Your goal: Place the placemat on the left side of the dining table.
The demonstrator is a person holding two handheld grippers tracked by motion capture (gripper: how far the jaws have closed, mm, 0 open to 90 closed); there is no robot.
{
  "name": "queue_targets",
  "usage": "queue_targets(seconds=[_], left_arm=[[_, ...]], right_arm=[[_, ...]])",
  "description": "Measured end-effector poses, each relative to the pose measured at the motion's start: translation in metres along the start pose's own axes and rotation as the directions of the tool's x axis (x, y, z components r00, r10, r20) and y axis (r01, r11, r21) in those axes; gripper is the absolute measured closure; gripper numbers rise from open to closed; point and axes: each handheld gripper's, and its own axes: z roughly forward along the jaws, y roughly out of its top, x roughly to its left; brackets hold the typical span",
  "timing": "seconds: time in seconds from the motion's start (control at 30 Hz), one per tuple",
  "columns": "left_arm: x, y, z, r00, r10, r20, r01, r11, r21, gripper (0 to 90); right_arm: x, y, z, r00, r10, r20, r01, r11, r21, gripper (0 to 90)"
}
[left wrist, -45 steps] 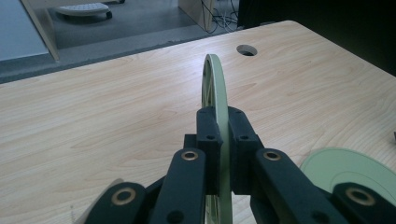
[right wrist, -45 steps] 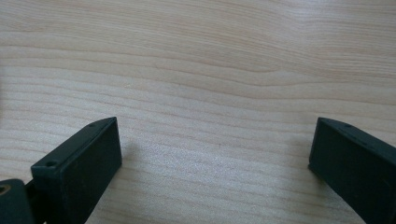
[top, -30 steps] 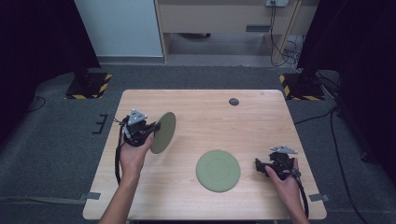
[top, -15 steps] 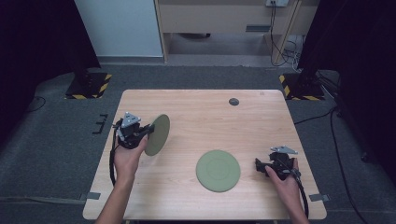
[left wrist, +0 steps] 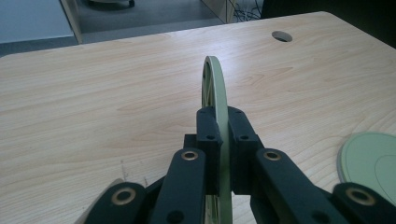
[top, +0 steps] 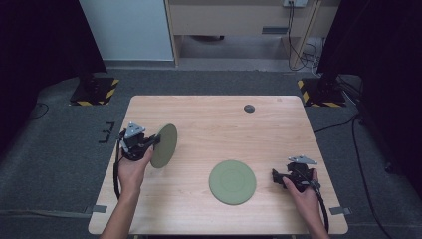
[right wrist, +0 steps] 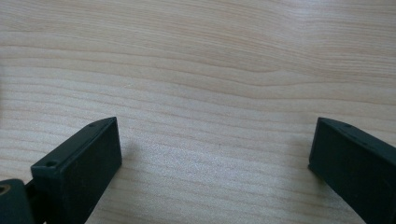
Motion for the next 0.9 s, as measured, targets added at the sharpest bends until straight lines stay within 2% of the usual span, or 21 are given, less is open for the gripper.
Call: queue_targets(seconds=[0.23, 0.63, 0.9], left_arm=[[0.009, -0.003, -0.003, 0.9998, -0.010, -0.019, 0.010, 0.9999, -0.003, 85.4], [0.037, -0.013, -0.006, 0.9977, -0.017, -0.066, 0.018, 0.9997, 0.017, 85.2], [0.055, -0.016, 0.000, 0.9971, -0.032, -0.070, 0.034, 0.9990, 0.030, 85.2]], right_arm=[[0.000, 0.000, 0.000, 1.0000, 0.000, 0.000, 0.000, 1.000, 0.000, 2.5], [0.000, 0.000, 0.000, 1.0000, 0.000, 0.000, 0.000, 1.000, 0.000, 2.6], [0.001, 0.001, 0.001, 1.0000, 0.003, 0.003, -0.003, 1.000, 0.001, 1.9]])
